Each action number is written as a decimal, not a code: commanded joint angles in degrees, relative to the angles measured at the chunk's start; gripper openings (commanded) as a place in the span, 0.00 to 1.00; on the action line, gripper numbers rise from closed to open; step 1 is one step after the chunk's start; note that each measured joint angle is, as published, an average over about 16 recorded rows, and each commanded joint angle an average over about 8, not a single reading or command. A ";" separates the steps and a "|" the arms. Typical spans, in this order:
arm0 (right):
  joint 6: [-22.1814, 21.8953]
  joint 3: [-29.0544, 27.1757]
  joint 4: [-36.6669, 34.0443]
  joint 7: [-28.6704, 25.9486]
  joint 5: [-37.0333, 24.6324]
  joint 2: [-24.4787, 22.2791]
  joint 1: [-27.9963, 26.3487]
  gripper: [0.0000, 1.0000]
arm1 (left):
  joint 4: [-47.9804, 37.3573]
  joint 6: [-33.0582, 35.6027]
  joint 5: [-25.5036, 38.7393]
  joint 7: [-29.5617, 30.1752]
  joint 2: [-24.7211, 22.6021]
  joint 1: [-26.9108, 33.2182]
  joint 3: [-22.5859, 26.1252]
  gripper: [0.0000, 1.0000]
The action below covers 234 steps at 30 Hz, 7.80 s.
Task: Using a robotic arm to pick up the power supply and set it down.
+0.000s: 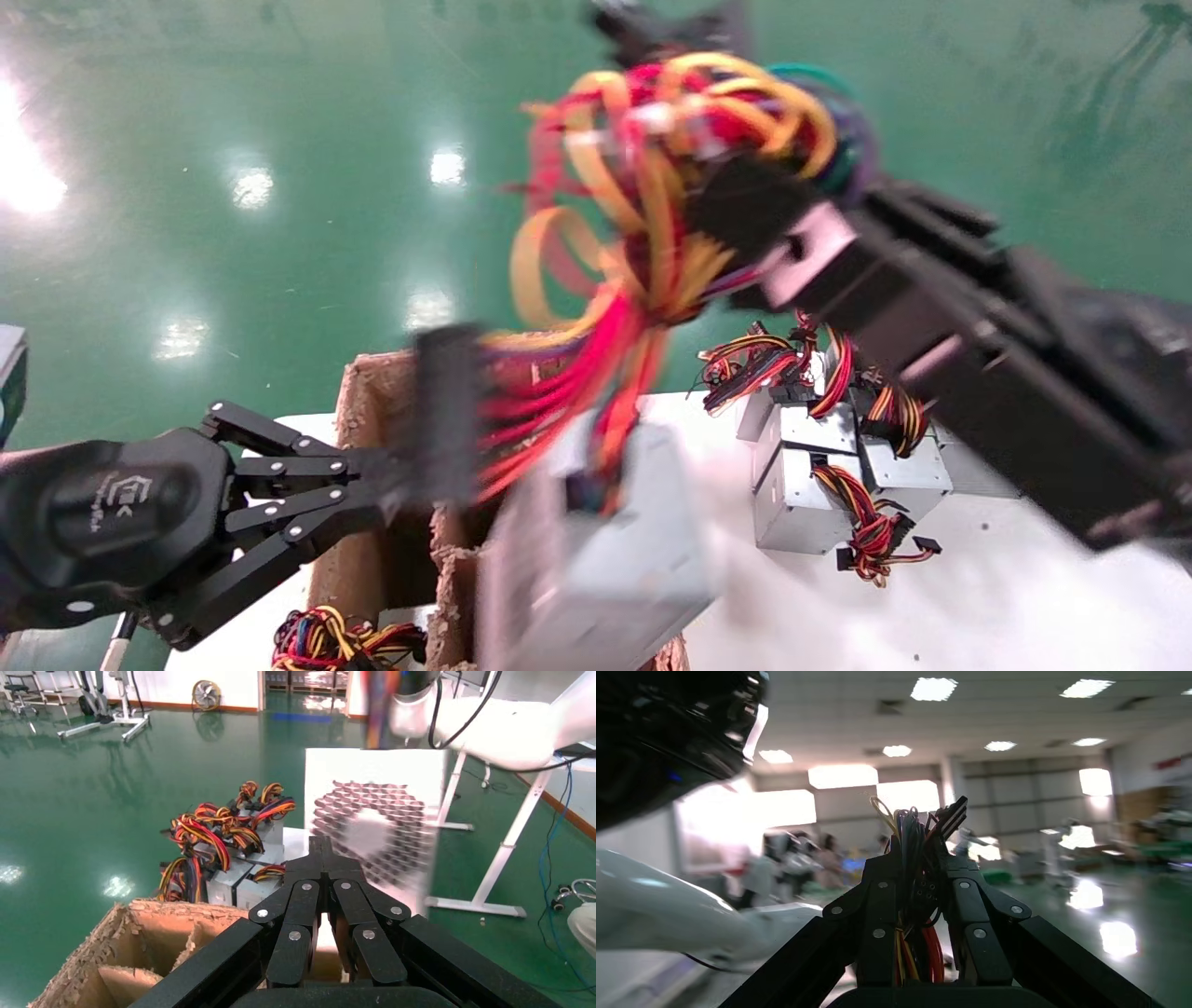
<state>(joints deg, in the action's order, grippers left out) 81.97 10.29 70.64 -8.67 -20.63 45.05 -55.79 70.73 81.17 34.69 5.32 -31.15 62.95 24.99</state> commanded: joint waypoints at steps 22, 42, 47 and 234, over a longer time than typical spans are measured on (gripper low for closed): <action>-19.74 -27.88 -0.98 10.58 3.68 -21.13 32.96 0.00 | 0.00 0.00 0.00 0.00 0.00 0.00 0.00 0.00; -33.64 -55.82 5.61 8.86 -2.82 -13.83 70.88 0.00 | 0.00 0.00 0.00 0.00 0.00 0.00 0.00 0.00; -35.51 -57.20 6.02 7.62 -4.63 -13.90 74.53 0.00 | 0.00 0.00 0.00 0.00 0.00 0.00 0.00 0.00; 3.97 5.82 2.88 -2.13 -21.21 -9.99 -5.87 1.00 | -0.01 -0.01 -0.01 0.00 0.01 -0.01 0.00 1.00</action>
<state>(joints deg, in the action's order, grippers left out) 85.96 16.11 73.52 -10.81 -41.84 35.06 -61.66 70.72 81.15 34.68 5.32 -31.14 62.94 25.00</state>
